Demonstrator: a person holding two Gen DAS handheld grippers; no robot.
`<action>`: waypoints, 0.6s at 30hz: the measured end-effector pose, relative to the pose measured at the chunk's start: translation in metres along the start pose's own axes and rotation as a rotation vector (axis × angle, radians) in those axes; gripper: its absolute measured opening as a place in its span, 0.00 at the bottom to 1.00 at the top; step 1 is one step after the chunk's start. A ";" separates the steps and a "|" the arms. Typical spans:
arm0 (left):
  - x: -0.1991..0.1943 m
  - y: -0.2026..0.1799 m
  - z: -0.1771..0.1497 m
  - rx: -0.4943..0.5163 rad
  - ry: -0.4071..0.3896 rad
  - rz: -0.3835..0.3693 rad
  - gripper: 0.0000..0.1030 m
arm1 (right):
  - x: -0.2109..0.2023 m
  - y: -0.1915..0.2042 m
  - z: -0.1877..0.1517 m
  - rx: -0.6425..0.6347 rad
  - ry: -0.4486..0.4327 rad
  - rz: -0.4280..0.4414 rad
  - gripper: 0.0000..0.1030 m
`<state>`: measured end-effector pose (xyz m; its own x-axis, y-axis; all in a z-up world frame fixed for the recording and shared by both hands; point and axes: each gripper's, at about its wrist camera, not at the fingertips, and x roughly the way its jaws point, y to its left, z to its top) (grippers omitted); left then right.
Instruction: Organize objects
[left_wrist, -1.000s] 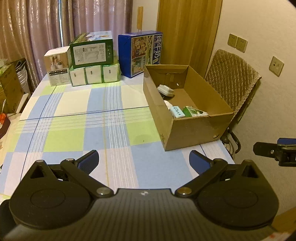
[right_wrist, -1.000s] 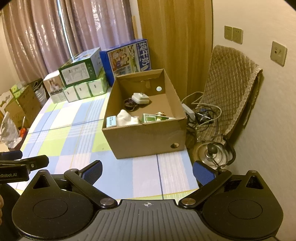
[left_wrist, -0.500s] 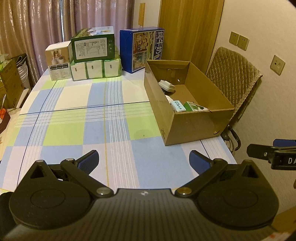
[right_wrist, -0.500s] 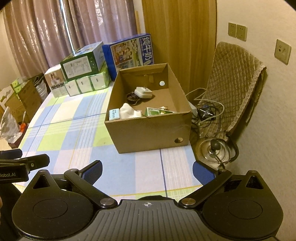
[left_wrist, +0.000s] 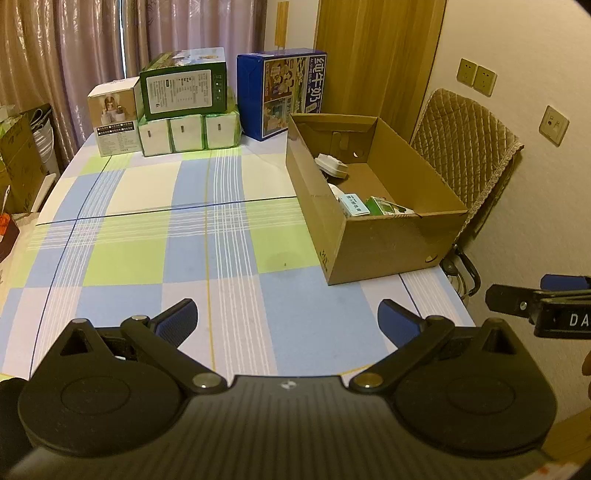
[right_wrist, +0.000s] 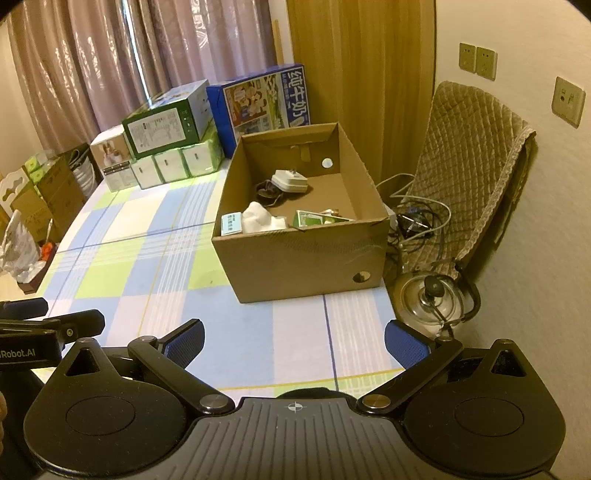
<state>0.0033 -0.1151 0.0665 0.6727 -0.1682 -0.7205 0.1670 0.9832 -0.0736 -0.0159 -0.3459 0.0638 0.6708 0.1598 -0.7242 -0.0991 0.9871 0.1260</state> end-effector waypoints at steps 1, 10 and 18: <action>0.000 0.000 0.000 0.000 0.001 0.000 0.99 | 0.000 0.000 0.000 0.001 0.000 0.000 0.98; 0.003 0.001 -0.001 -0.004 0.000 0.003 0.99 | 0.003 0.002 -0.001 -0.003 0.003 0.004 0.98; 0.003 0.001 -0.001 -0.006 -0.003 -0.003 0.99 | 0.004 0.003 -0.001 -0.004 0.003 0.004 0.98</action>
<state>0.0048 -0.1144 0.0631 0.6741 -0.1711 -0.7186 0.1648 0.9831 -0.0794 -0.0145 -0.3426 0.0610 0.6681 0.1638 -0.7258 -0.1048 0.9865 0.1262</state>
